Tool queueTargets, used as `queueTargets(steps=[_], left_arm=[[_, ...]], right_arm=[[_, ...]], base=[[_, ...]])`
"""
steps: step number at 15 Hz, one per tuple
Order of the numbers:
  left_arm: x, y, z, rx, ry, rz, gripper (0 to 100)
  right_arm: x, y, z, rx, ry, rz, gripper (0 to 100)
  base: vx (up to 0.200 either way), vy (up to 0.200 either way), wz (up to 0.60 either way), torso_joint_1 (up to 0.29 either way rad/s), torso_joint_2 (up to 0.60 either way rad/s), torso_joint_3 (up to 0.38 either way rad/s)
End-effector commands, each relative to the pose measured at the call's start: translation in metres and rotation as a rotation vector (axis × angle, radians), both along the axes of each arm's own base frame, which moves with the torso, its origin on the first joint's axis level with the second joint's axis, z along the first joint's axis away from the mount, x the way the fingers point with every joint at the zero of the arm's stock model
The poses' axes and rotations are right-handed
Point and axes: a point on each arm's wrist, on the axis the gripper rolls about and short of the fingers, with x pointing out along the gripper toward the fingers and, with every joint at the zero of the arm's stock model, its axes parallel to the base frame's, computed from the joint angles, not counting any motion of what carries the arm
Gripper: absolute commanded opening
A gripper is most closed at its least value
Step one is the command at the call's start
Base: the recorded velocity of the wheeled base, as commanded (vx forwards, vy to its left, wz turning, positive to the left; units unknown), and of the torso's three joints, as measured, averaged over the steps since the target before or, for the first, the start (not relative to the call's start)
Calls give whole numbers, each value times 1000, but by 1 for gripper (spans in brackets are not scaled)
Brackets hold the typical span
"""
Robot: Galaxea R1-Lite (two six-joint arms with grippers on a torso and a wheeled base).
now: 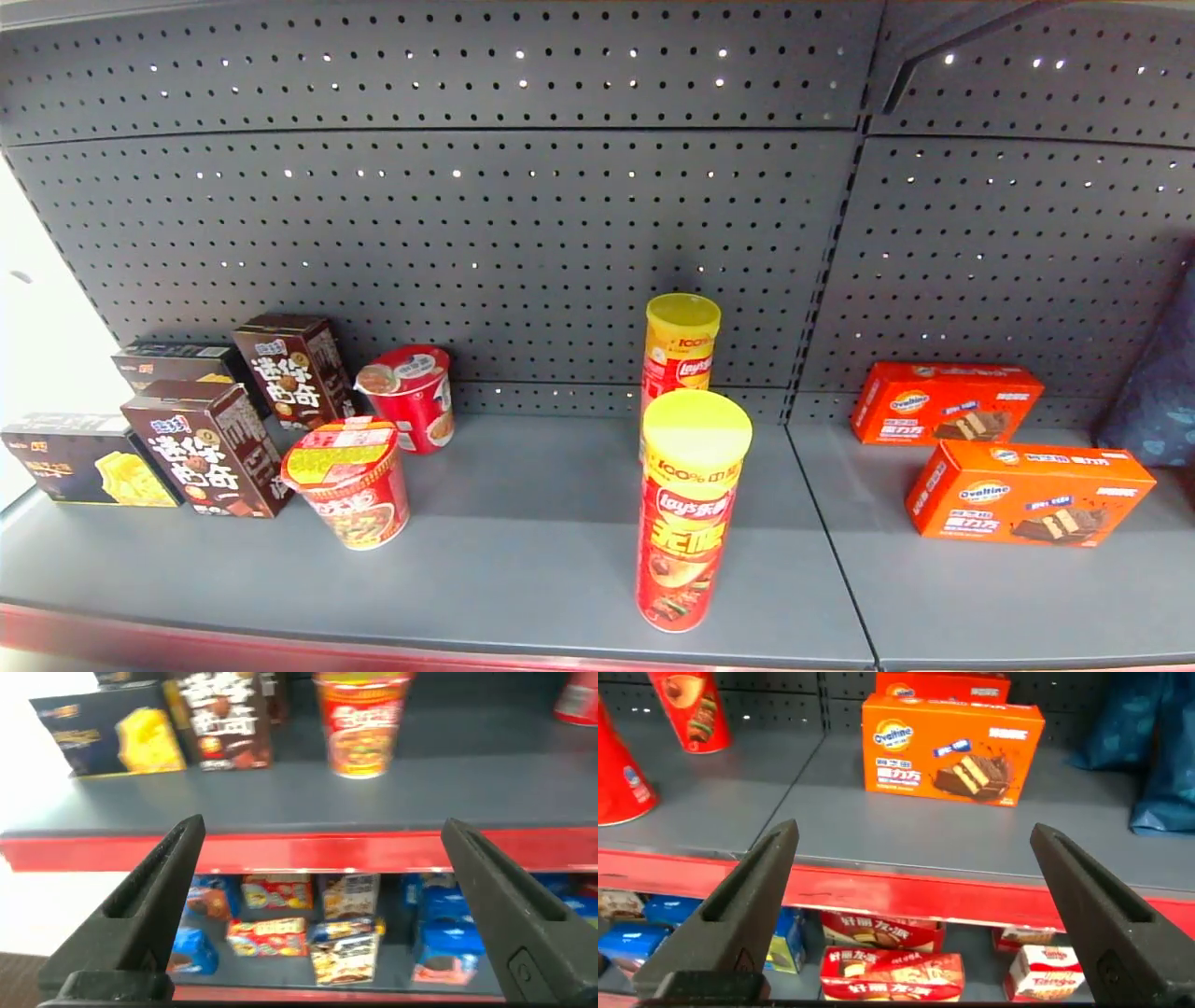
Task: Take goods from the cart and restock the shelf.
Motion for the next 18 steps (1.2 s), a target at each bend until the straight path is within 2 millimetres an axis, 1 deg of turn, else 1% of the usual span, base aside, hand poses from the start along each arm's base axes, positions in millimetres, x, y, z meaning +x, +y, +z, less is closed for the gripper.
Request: queueTargets(steps=[1, 3, 5, 7, 12, 13, 14, 18], left_arm=[[0, 0, 0, 0, 2, -9, 100], [0, 0, 0, -3, 2, -12, 100], [3, -1, -9, -3, 20, -35, 100], [4, -1, -7, -5, -16, -36, 100], [4, -1, -7, -7, -15, -33, 100], [4, -1, -7, -8, -13, -33, 100], [4, -1, -7, -8, -13, -33, 100], [4, -1, -7, -57, -16, -30, 100]], right_arm=[[0, 0, 0, 2, -4, 15, 100], [0, 1, 0, -10, -3, 36, 100], [0, 1, 0, -11, -3, 38, 100], [0, 1, 0, -11, -3, 36, 100], [-1, 1, 0, -2, 3, 44, 100], [-1, 2, 0, -3, 17, 86, 100], [-1, 2, 0, -6, 18, 87, 100], [-1, 2, 0, -30, 15, 86, 100]], base=[[0, 0, -600, 2, 7, 2], [0, 0, -600, 2, 5, 2], [0, 0, 0, 0, 0, 0], [0, 0, 0, 0, 0, 0], [0, 0, 0, 0, 0, 0], [0, 0, 0, 0, 0, 0], [0, 0, 0, 0, 0, 0], [0, 0, 0, 0, 0, 0]])
